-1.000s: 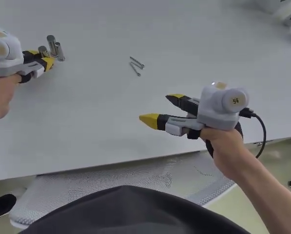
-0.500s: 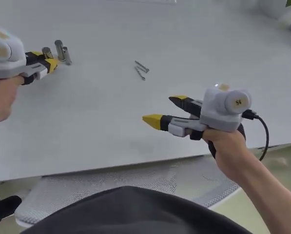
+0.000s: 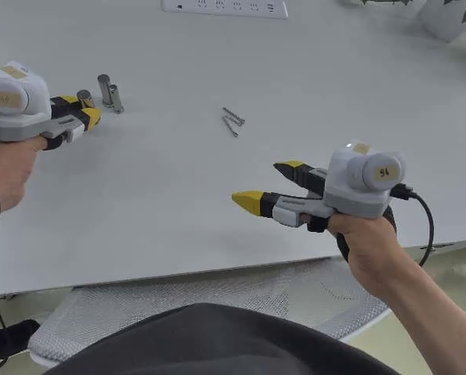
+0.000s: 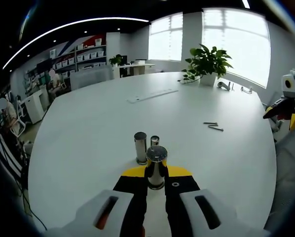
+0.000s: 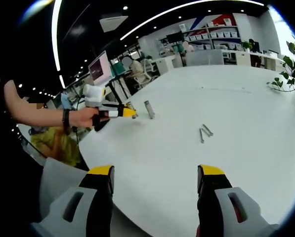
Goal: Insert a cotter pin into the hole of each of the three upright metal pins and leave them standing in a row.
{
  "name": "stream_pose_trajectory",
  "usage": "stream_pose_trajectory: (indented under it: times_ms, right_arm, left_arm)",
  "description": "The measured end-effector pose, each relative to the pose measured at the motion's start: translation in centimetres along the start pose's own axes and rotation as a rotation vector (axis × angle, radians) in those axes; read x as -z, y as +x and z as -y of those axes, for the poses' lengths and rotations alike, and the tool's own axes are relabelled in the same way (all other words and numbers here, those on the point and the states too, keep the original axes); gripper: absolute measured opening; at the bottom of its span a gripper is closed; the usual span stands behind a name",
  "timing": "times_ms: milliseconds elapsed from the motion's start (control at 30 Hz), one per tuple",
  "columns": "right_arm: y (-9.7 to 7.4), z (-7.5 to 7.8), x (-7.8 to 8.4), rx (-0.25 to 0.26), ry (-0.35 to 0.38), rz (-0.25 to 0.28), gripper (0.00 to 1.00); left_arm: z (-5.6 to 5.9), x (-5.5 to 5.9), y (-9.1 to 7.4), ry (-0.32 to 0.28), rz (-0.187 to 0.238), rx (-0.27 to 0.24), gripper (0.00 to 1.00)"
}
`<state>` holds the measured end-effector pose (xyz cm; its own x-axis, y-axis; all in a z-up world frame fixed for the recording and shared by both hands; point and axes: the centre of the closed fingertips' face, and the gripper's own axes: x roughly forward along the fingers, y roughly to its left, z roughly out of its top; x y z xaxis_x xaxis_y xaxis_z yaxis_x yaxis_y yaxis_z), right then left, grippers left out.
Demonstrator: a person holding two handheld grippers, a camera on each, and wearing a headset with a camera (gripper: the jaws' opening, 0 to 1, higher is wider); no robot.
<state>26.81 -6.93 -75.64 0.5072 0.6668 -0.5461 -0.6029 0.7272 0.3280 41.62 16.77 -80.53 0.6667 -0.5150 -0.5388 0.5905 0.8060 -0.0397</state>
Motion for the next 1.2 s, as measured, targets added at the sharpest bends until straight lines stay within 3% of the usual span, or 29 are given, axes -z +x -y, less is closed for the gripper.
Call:
stream_pose_trajectory:
  times_ms: [633, 1200]
  right_arm:
    - [-0.7, 0.4, 0.6, 0.009, 0.014, 0.011, 0.7]
    - [-1.2, 0.4, 0.9, 0.018, 0.019, 0.01, 0.7]
  left_arm:
    - [4.2, 0.2, 0.3, 0.013, -0.005, 0.059, 0.1]
    - [6.1, 0.6, 0.9, 0.013, -0.009, 0.089, 0.1]
